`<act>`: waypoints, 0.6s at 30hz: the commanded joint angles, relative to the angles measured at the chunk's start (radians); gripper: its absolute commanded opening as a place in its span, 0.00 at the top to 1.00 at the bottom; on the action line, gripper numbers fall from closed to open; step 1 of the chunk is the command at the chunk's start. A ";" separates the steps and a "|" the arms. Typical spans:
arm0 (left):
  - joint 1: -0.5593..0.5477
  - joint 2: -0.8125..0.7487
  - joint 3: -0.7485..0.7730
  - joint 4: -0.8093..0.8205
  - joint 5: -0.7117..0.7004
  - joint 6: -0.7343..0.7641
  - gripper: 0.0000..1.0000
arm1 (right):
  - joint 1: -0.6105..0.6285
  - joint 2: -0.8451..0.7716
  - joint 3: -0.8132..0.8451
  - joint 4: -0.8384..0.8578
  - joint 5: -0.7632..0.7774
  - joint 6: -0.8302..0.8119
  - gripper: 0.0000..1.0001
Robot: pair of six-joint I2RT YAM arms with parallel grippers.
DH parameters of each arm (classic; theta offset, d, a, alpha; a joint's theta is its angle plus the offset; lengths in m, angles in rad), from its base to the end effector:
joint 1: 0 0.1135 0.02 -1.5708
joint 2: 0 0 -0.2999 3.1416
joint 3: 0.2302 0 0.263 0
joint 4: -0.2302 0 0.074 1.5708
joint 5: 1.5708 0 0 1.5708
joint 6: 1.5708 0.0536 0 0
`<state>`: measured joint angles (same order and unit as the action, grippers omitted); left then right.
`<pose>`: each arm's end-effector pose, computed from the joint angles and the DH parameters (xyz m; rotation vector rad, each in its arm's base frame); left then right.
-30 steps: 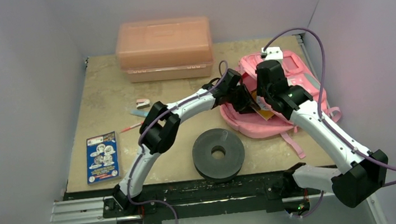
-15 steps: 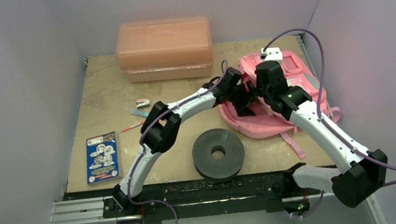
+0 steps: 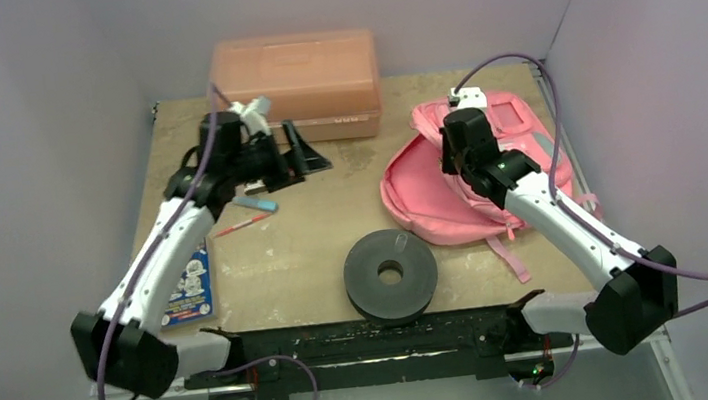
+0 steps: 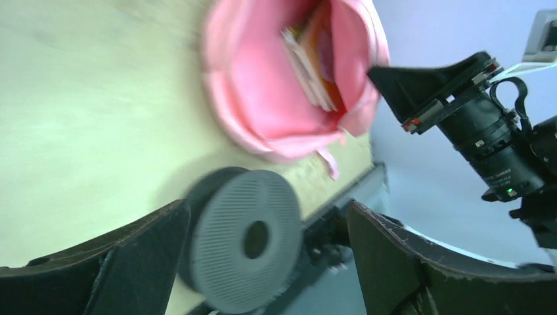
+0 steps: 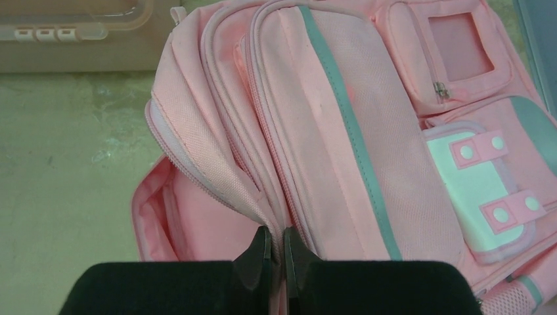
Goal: Pack the student bag
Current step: Place the book in the student bag, then pick up the book from the center of the board.
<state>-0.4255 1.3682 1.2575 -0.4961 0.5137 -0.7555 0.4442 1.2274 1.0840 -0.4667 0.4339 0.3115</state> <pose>0.2805 -0.1560 0.3698 -0.0671 2.3579 -1.1905 0.2639 0.1006 0.3484 0.1016 2.1151 -0.0266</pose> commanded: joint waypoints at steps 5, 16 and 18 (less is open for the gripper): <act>0.289 -0.193 -0.100 -0.366 -0.169 0.287 0.12 | -0.009 0.067 0.054 0.050 -0.044 -0.017 0.82; 0.859 -0.234 -0.196 -0.329 -0.514 0.174 0.11 | 0.186 0.106 0.185 0.118 -0.163 -0.028 0.12; 0.863 -0.218 -0.212 -0.269 -0.679 0.241 0.08 | 0.244 0.125 0.189 0.165 -0.253 -0.019 0.09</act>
<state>0.4202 1.1538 1.0340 -0.8230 0.1299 -0.5804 0.5976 1.3251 1.2201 -0.4061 0.3264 0.2871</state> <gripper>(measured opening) 0.897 0.886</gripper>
